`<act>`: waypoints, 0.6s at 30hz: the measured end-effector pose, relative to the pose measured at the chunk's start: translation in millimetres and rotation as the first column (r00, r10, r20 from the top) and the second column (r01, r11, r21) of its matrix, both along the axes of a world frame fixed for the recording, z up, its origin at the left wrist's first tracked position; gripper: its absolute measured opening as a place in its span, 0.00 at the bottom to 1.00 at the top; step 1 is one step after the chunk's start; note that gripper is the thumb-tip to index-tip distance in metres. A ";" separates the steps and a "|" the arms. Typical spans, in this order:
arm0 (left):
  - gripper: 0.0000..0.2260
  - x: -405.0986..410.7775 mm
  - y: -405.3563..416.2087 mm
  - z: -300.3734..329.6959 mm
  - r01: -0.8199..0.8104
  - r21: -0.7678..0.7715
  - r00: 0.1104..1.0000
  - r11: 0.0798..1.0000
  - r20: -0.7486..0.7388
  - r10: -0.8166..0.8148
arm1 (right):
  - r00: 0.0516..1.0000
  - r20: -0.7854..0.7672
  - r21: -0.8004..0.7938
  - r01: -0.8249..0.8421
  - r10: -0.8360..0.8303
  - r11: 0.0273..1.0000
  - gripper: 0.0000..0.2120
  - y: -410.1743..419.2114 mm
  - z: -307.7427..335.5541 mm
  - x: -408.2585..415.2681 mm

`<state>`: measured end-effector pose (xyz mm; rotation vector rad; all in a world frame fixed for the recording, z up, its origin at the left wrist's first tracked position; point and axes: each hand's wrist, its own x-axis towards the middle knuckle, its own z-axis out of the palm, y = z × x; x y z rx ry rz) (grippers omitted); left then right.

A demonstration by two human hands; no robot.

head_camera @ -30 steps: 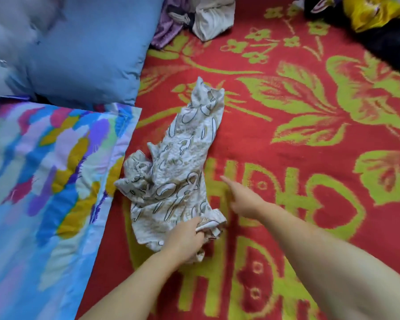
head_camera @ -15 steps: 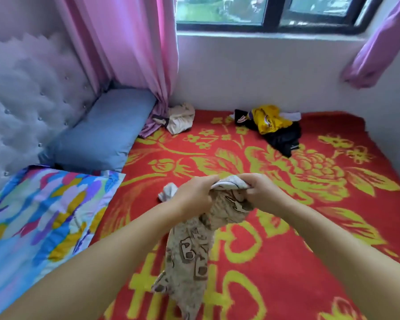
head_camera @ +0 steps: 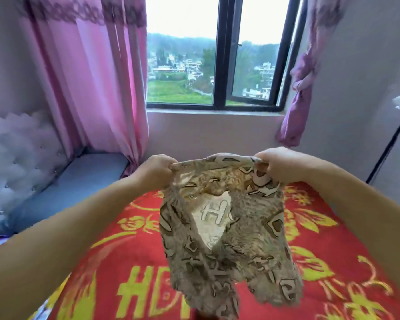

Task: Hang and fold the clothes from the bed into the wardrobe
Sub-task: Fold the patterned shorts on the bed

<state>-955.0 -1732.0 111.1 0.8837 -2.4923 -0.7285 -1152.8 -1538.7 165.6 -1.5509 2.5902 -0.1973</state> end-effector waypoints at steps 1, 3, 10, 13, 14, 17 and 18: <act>0.15 -0.5 2.0 9.3 0.027 0.013 0.999 1.000 0.033 -0.027 | 1.000 -0.025 -0.032 0.008 -0.009 0.999 0.09 4.1 6.3 0.1; 0.12 -0.1 7.4 21.4 0.146 0.041 0.977 0.988 0.152 -0.150 | 0.999 -0.050 -0.141 0.002 -0.009 0.990 0.09 9.8 15.7 3.2; 0.03 -23.7 66.1 -7.1 0.316 0.065 0.949 0.947 -0.043 -0.314 | 0.992 -0.088 -0.253 -0.106 0.086 0.962 0.18 -3.8 41.1 36.9; 0.11 -26.9 56.9 -2.5 0.188 0.138 0.972 0.972 -0.166 -0.165 | 0.980 -0.201 -0.173 -0.040 0.004 0.984 0.15 -1.0 40.9 32.5; 0.13 -25.6 48.8 5.9 0.156 0.150 0.973 0.976 -0.191 -0.126 | 0.968 -0.244 -0.135 0.021 -0.053 0.991 0.13 1.7 38.3 27.4; 0.15 -27.5 22.5 39.1 0.117 0.147 0.975 0.982 -0.205 -0.085 | 0.957 -0.173 -0.011 0.233 -0.231 0.972 0.09 8.3 32.7 13.0; 0.16 -28.1 15.8 47.1 0.096 0.129 0.981 0.987 -0.181 -0.072 | 0.958 -0.096 0.003 0.272 -0.270 0.962 0.08 8.1 32.1 9.9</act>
